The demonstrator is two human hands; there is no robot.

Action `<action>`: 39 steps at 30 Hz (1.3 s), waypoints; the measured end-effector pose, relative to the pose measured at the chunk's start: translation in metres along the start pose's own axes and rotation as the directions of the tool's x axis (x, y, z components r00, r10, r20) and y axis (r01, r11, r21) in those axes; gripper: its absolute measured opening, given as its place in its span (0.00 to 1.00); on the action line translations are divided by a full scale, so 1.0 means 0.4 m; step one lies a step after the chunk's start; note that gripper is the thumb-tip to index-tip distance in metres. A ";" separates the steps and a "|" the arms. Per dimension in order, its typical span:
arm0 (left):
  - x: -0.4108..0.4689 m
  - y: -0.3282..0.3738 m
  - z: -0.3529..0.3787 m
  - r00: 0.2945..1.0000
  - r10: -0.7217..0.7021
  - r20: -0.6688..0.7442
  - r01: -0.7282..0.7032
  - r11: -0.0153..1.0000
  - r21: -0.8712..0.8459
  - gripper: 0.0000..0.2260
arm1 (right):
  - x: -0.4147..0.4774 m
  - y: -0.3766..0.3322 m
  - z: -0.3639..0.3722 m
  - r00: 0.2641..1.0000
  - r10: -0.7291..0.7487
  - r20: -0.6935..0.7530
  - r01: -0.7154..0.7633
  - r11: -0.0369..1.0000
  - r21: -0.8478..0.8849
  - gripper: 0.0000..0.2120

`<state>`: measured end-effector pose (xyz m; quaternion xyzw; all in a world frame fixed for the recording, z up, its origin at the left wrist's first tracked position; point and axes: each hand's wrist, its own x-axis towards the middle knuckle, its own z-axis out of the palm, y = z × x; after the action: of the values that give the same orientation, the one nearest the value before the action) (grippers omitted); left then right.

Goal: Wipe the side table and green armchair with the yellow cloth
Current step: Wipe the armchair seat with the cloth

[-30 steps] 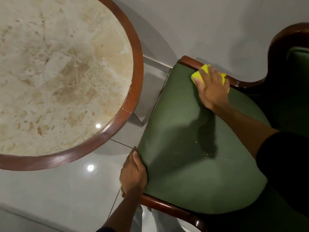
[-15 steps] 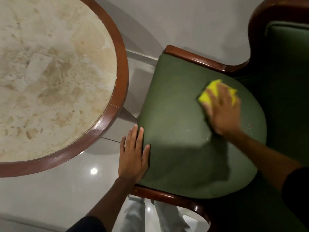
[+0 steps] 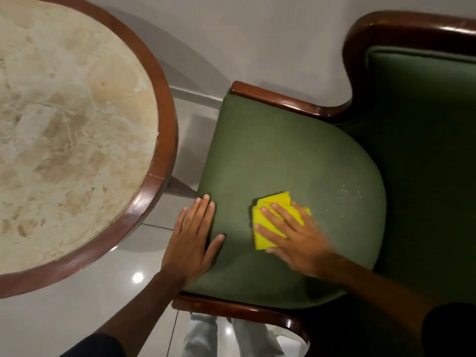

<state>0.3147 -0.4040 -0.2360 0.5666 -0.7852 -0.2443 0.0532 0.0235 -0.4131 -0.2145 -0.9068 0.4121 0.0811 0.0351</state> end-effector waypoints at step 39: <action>0.191 -0.015 -0.083 0.998 -0.029 -0.061 0.020 0.989 -0.147 0.25 | 0.155 -0.167 -0.016 0.857 -0.497 -0.133 0.494 0.867 -0.060 0.18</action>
<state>0.3050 -0.4862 -0.2243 0.5780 -0.7561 -0.2842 0.1163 0.1146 -0.4160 -0.2193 -0.9861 0.1654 0.0086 0.0144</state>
